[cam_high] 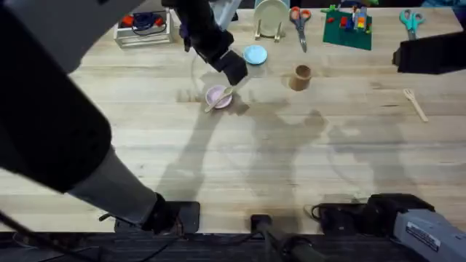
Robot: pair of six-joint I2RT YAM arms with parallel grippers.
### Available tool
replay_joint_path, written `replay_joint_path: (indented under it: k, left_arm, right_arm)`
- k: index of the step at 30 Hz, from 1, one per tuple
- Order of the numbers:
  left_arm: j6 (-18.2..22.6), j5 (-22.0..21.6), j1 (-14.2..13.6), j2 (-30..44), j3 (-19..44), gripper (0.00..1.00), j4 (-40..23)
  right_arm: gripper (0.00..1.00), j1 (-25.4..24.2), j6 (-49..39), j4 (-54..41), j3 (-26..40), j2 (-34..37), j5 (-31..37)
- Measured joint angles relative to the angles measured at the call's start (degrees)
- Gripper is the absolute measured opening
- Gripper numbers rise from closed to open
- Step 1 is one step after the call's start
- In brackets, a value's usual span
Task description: Pick up a utensil and set it on the pink plate, then put the other utensil in the container.
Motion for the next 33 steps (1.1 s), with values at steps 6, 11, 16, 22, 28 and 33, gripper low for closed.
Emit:
replay_joint_path:
  k: [6,11,16,22,28,33]
  left_arm:
    - [0.0,0.0,0.0,-8.7,0.2,0.995,-0.6]
    - [-0.5,0.0,0.0,-17.4,1.1,0.996,-2.2]
    - [-0.7,1.2,0.0,-20.6,1.5,0.995,-6.8]
    - [-0.7,2.2,0.0,-19.4,1.5,0.995,-11.7]
    - [-1.5,3.1,0.0,-19.2,1.5,0.995,-12.1]
    - [0.4,9.6,0.0,-19.6,-0.6,0.997,-6.6]
  right_arm:
    - [0.995,0.0,0.0,0.0,0.0,0.0,0.0]
    - [0.995,0.0,0.0,0.0,0.0,0.0,0.0]
    - [0.995,0.0,0.0,0.0,0.0,0.0,0.0]
    - [0.995,0.0,0.0,0.0,0.0,0.0,0.0]
    - [0.993,0.0,0.0,0.0,0.0,0.0,0.0]
    - [0.995,0.0,0.0,0.0,0.0,0.0,0.0]
